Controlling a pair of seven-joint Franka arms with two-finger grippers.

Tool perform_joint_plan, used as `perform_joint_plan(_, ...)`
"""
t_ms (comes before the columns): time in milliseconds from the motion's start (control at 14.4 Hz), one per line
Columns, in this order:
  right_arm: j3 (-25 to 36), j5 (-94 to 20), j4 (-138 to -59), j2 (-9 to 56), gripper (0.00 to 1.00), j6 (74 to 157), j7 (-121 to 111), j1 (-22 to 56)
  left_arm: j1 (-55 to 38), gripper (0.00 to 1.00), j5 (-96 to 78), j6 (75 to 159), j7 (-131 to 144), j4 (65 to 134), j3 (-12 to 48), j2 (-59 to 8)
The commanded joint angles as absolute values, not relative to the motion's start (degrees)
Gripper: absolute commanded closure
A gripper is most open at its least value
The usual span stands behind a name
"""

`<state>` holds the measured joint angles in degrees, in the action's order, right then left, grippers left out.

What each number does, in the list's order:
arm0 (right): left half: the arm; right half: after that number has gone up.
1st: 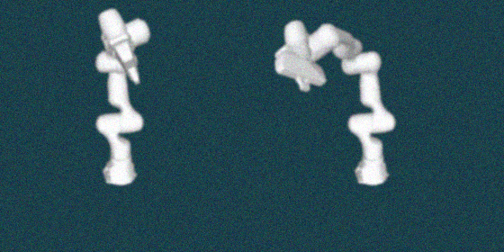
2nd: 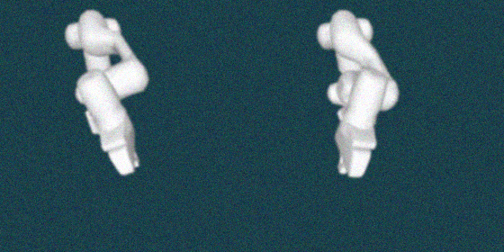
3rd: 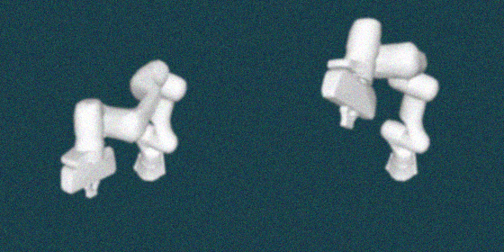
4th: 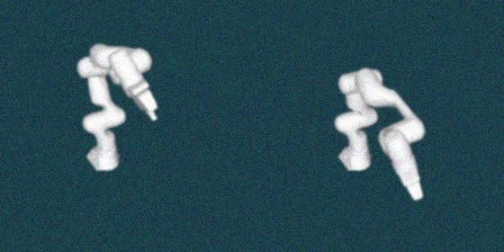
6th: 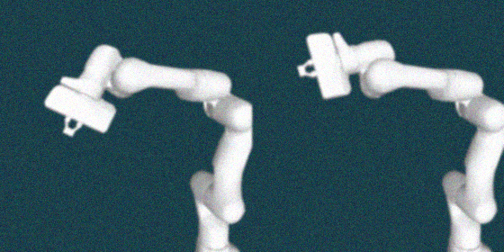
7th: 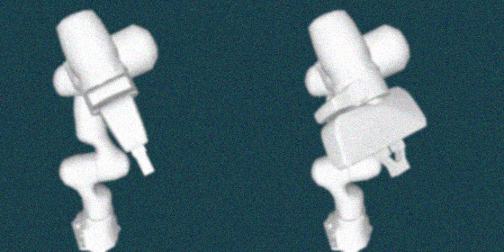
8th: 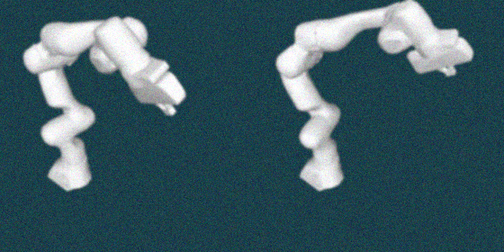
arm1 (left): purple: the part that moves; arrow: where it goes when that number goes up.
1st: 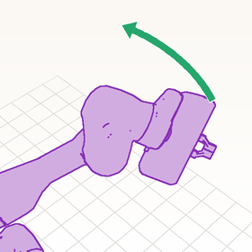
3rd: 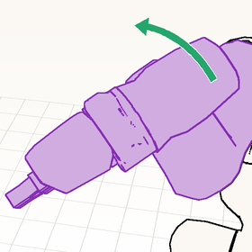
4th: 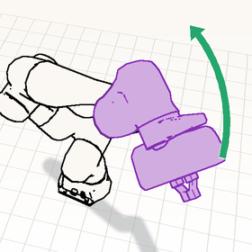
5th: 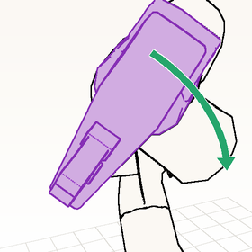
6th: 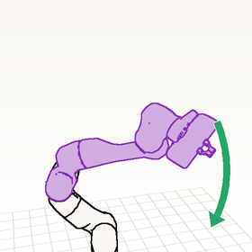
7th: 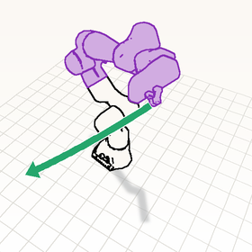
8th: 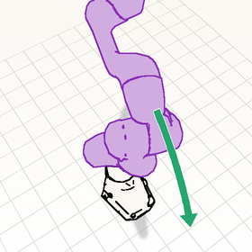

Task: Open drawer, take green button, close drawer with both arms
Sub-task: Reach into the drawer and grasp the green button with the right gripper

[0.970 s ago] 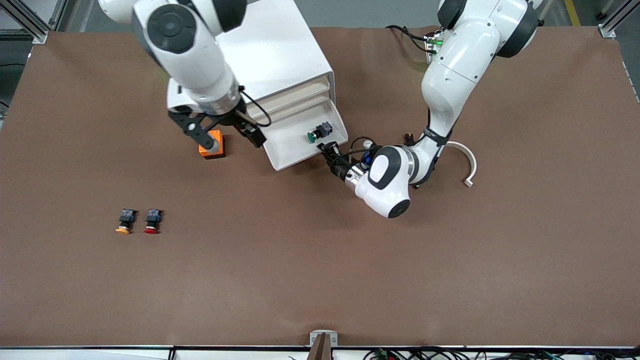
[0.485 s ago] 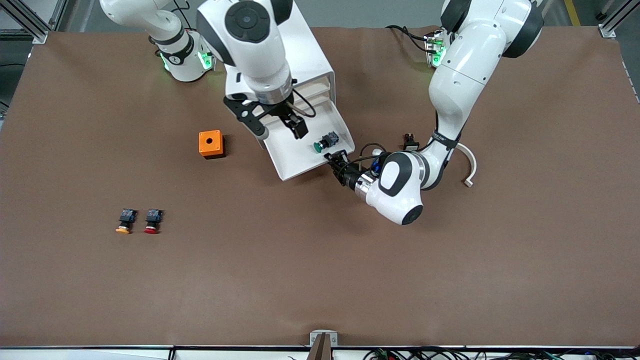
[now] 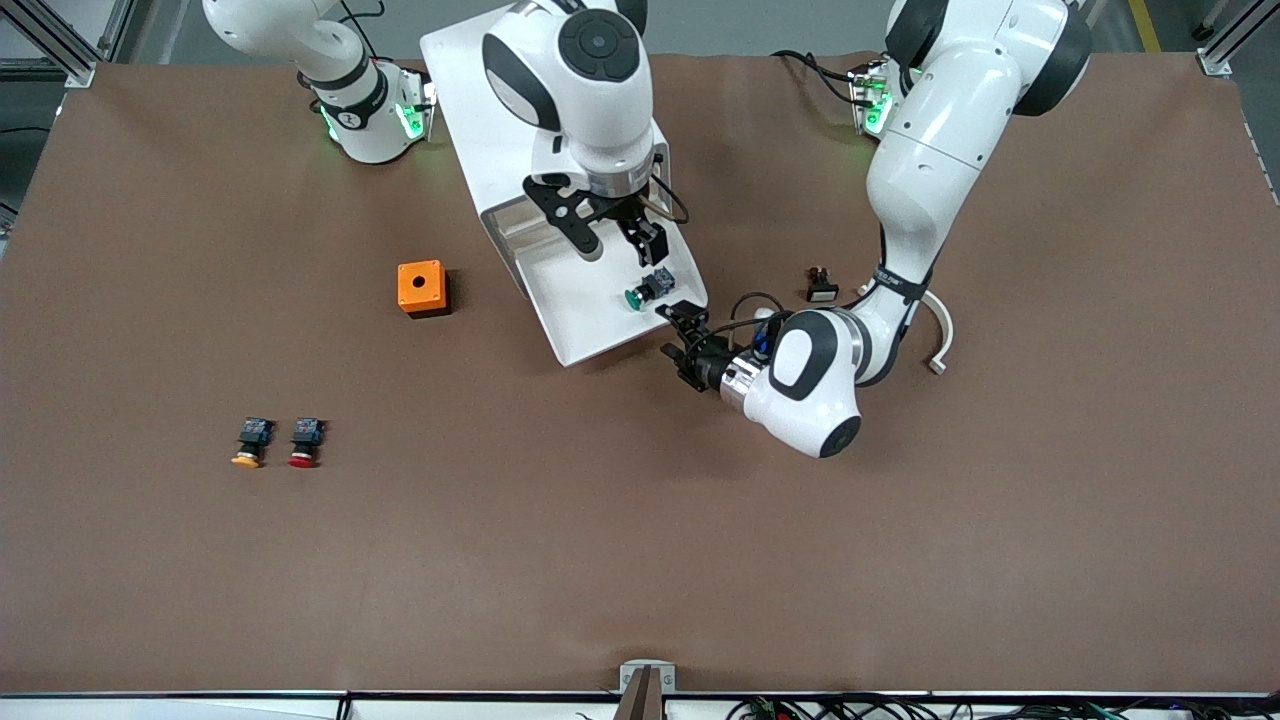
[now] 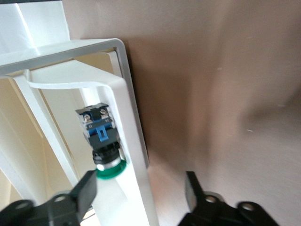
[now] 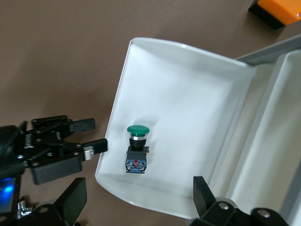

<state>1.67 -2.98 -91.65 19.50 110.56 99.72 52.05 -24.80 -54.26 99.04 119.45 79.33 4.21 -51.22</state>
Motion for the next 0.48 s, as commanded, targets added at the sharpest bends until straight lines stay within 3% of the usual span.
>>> perform_joint_plan(0, 2.3, -1.5, -91.2, 22.2, 0.00, 113.4, 103.7, 54.0, -23.3, 0.00, -51.2, 97.8, 118.2, 76.1, 2.4, -50.8)
perform_joint_plan(416, 2.4, -1.1, -91.8, 26.2, 0.00, 117.7, 105.4, 55.4, -15.0, 0.00, -43.1, 97.7, 109.4, 72.7, 1.7, -49.4)
